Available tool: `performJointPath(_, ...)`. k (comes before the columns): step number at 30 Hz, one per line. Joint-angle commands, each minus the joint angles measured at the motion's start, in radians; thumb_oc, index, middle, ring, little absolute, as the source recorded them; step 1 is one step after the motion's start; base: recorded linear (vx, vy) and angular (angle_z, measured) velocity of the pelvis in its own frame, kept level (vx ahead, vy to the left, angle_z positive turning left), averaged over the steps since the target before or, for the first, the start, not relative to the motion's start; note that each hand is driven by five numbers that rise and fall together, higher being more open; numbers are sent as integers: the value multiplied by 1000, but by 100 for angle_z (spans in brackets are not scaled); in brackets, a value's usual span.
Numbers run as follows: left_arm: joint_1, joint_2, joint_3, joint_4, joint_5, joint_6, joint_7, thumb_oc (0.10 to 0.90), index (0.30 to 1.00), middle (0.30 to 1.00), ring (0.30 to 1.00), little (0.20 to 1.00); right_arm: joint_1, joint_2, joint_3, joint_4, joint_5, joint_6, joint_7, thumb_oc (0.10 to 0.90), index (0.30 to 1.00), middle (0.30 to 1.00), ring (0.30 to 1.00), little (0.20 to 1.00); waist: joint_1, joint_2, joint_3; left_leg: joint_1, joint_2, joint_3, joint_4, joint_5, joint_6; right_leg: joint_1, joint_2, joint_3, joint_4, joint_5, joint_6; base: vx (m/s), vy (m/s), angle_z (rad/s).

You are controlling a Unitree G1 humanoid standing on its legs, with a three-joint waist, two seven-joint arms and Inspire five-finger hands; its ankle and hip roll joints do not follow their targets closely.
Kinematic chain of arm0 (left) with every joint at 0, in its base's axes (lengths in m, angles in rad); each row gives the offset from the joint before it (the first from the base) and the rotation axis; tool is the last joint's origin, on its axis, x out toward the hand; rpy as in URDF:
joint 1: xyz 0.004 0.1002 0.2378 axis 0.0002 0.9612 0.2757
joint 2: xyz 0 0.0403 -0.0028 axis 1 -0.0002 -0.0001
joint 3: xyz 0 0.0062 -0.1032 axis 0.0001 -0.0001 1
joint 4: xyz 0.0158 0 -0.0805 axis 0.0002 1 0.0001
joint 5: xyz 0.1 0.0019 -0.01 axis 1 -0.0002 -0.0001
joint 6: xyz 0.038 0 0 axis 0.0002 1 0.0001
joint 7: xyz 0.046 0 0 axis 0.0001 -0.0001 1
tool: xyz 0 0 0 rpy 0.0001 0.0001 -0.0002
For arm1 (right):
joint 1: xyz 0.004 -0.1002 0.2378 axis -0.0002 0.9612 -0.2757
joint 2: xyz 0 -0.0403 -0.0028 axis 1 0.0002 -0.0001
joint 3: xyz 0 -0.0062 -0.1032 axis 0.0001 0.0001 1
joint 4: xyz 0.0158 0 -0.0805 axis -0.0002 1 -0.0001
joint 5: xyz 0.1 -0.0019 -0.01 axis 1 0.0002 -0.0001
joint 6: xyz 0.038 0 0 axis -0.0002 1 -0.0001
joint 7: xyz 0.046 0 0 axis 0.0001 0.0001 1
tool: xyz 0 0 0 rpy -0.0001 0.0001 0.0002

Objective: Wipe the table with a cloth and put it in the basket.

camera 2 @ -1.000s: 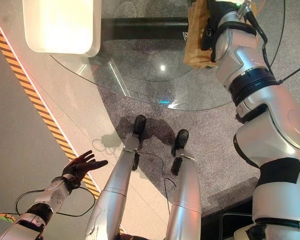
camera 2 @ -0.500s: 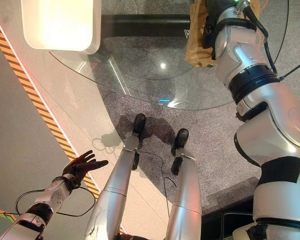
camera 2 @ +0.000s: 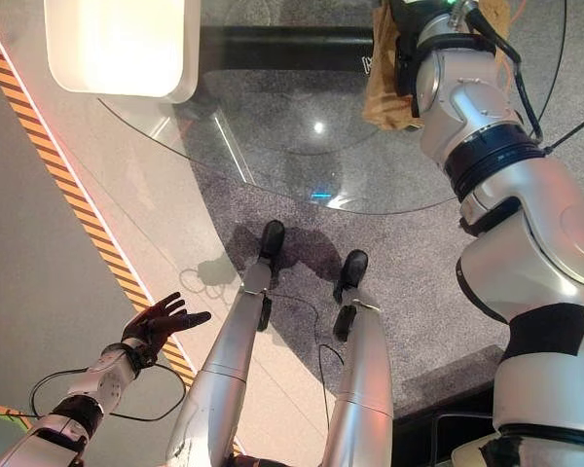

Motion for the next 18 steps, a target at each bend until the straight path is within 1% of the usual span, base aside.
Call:
performJointPath(1, 113, 42, -19, 4, -3, -16, -8, 800, 900, 900, 900, 900, -127, -71, 87, 13, -34, -2, -18, 100, 300, 300, 300, 200, -5, 51, -19, 17, -43, 31, 52, -99, 69, 43, 11, -33, -98, 30, 31, 0, 0, 0)
performJointPath(18, 106, 42, -23, 4, -7, -17, -6, 800, 900, 900, 900, 900, -125, -71, 81, 36, -26, -6, -37, 100, 300, 300, 300, 200, -7, 58, -19, 28, -41, 34, 39, -95, 69, 49, 7, -35, -109, 33, 32, 0, 0, 0)
